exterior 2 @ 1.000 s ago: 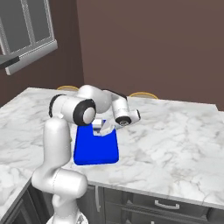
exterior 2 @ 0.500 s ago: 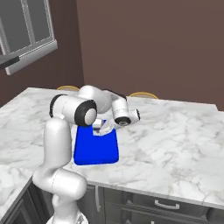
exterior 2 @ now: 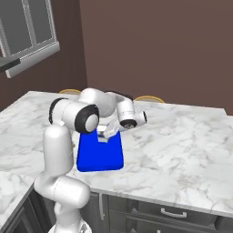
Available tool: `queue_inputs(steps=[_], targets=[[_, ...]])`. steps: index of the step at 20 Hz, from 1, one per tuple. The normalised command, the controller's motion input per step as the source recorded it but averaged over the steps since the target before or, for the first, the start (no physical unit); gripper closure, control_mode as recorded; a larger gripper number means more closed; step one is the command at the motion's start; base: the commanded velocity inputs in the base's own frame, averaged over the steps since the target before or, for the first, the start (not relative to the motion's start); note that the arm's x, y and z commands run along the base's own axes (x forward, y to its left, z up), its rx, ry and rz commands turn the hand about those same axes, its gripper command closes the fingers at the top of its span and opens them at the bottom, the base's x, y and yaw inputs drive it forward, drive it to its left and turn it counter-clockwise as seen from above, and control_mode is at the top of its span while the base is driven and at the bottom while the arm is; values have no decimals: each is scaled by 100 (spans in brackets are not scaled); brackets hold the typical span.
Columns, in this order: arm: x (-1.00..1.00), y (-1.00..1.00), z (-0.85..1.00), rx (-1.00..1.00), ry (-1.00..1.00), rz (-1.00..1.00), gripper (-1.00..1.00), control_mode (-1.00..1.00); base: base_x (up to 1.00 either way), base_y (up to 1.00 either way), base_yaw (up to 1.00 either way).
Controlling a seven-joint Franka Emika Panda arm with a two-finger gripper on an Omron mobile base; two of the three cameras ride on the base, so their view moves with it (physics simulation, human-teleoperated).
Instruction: Take out the milk from the fridge and place it on the tray on the counter. Then take the sugar cube near the tray and place it in the tray.
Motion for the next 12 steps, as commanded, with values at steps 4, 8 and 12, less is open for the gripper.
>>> queue_inputs(steps=[4, 8, 12], targets=[[0, 0, 38, 0, -3, 0, -100, -100, 0, 0, 0], [-5, 2, 89, 2, -4, 0, -100, -100, 0, 0, 0], [-24, 11, 76, 0, -11, 0, -100, -100, 0, 0, 0]])
